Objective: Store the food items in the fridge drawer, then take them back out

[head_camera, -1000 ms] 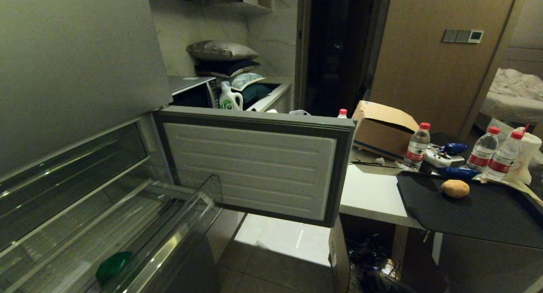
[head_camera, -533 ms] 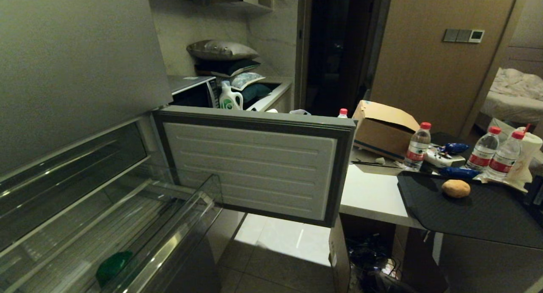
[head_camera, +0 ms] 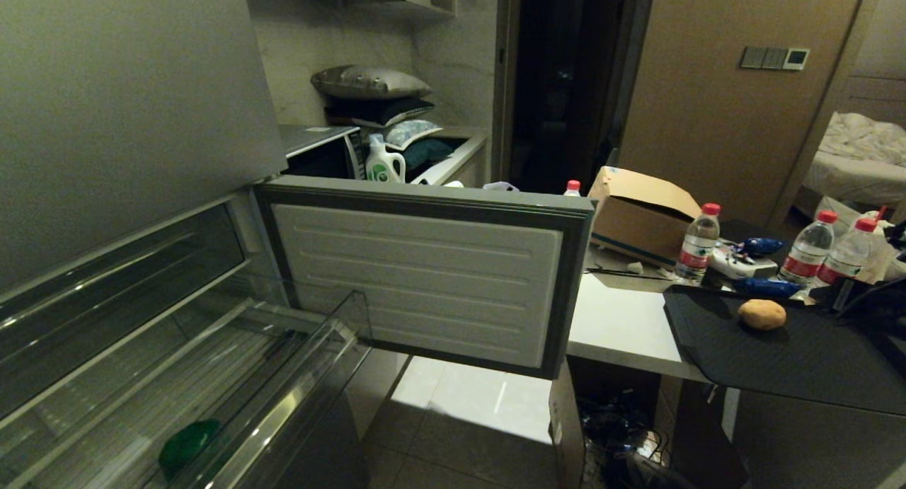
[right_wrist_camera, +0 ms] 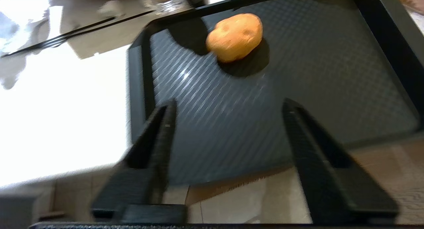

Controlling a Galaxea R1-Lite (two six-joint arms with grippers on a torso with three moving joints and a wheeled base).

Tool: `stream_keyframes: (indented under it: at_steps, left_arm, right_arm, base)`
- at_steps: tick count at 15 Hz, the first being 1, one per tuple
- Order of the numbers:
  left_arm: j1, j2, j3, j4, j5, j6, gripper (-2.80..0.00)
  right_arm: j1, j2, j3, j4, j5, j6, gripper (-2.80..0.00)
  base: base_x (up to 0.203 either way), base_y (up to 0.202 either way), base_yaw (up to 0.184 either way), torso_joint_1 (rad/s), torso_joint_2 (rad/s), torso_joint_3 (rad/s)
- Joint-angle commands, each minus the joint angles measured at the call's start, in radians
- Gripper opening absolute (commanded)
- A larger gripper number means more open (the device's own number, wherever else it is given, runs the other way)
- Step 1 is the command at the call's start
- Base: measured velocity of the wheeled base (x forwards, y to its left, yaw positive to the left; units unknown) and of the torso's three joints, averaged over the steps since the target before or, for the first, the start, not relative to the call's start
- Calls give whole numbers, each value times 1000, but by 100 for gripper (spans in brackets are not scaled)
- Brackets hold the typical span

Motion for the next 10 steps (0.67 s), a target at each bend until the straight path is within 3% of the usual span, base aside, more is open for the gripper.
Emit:
stream_keyframes:
  at_steps: [1,6,8,10]
  left_arm:
    - [0,2,0,0,0,0,-280]
    - [0,2,0,0,0,0,-280]
    - [0,2,0,0,0,0,-280]
    - [0,2,0,0,0,0,-280]
  right_arm:
    - [-43,170,-97,-3,22,-3,0]
    - [-110,370,-288,-3,47,-46,0]
    - [-123,391,-326,-4,141,-89,0]
    - [-123,393,-347,-4,167,-103,0]
  base:
    - [0,0,0,0,0,0]
    - [0,0,0,0,0,0]
    - [0,0,0,0,0,0]
    - [0,0,0,0,0,0]
